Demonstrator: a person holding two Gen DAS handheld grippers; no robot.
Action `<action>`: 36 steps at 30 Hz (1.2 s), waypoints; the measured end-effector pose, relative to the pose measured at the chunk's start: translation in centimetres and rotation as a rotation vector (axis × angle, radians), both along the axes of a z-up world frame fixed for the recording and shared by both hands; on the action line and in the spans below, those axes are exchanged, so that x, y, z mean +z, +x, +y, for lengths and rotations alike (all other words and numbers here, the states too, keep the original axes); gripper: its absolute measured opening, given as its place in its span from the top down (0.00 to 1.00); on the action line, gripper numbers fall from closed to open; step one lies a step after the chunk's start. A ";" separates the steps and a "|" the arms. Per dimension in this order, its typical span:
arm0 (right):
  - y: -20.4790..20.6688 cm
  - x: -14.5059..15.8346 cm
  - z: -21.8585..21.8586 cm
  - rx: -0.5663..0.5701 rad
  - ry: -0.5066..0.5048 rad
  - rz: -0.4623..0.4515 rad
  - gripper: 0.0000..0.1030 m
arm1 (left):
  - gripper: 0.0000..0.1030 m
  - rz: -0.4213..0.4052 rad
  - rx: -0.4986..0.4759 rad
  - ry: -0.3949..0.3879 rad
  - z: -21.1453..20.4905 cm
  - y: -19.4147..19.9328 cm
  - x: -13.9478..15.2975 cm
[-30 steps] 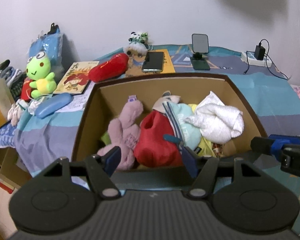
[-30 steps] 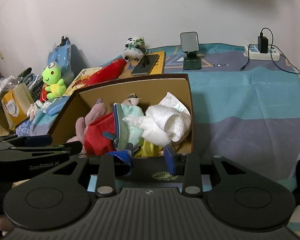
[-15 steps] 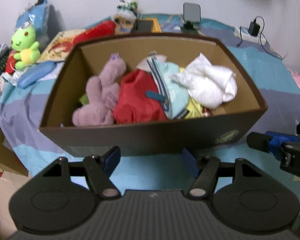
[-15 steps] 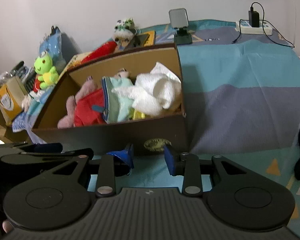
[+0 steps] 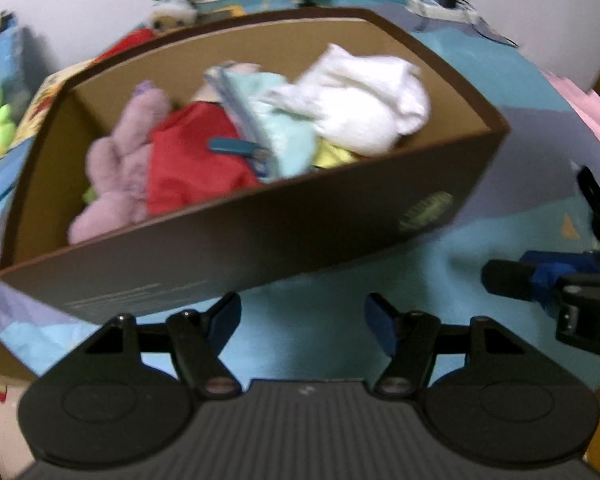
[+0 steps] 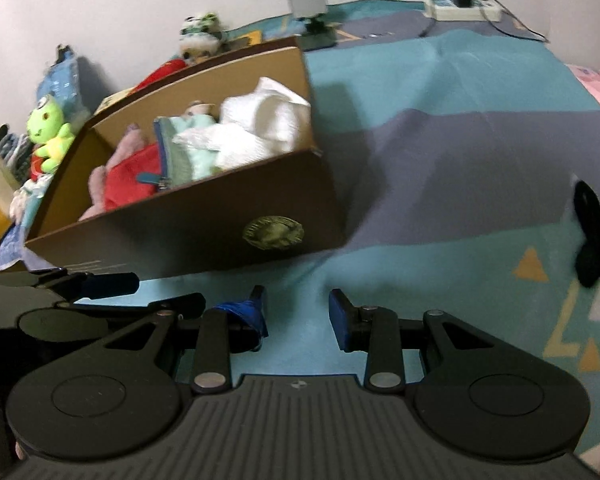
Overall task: Organize soft objects
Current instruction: 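Move the right gripper to the black sock and grasp it, then lift the black sock and carry it over the box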
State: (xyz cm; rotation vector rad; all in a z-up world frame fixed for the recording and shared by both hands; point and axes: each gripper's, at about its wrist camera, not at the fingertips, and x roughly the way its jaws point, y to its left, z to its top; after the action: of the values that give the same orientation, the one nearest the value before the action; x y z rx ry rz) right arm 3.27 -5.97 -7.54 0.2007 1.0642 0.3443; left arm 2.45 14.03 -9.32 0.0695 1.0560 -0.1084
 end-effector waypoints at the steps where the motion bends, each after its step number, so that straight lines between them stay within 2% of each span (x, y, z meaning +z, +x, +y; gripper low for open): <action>1: -0.1 -0.1 -0.4 -0.016 -0.002 0.003 0.83 | 0.34 0.003 -0.021 -0.005 -0.4 0.0 -0.2; 7: -0.6 -0.7 -4.0 -0.119 -0.019 0.016 0.83 | 0.34 0.016 -0.151 -0.037 -3.6 -0.1 -0.8; 12: 0.3 -1.0 -7.9 -0.180 -0.036 0.010 0.83 | 0.34 0.004 -0.234 -0.094 -7.0 0.2 -0.7; 21: 3.2 -1.1 -16.6 -0.279 -0.040 -0.008 0.85 | 0.34 -0.050 -0.380 -0.236 -15.3 1.8 0.3; 26: 5.4 -1.8 -20.8 -0.302 -0.034 -0.007 0.86 | 0.33 -0.073 -0.439 -0.312 -20.1 3.5 -0.1; 30: 6.7 -2.8 -23.3 -0.309 0.005 0.026 0.86 | 0.33 -0.061 -0.448 -0.339 -23.5 4.9 -1.1; 36: 7.6 -3.8 -25.1 -0.275 0.079 0.073 0.87 | 0.33 -0.052 -0.496 -0.320 -27.6 5.8 -2.0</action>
State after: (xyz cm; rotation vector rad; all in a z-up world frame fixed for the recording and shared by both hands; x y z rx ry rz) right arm 10.86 -31.07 -11.34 0.4283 1.0795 0.1321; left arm 8.21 -13.60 -11.36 0.0425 0.9404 -0.7185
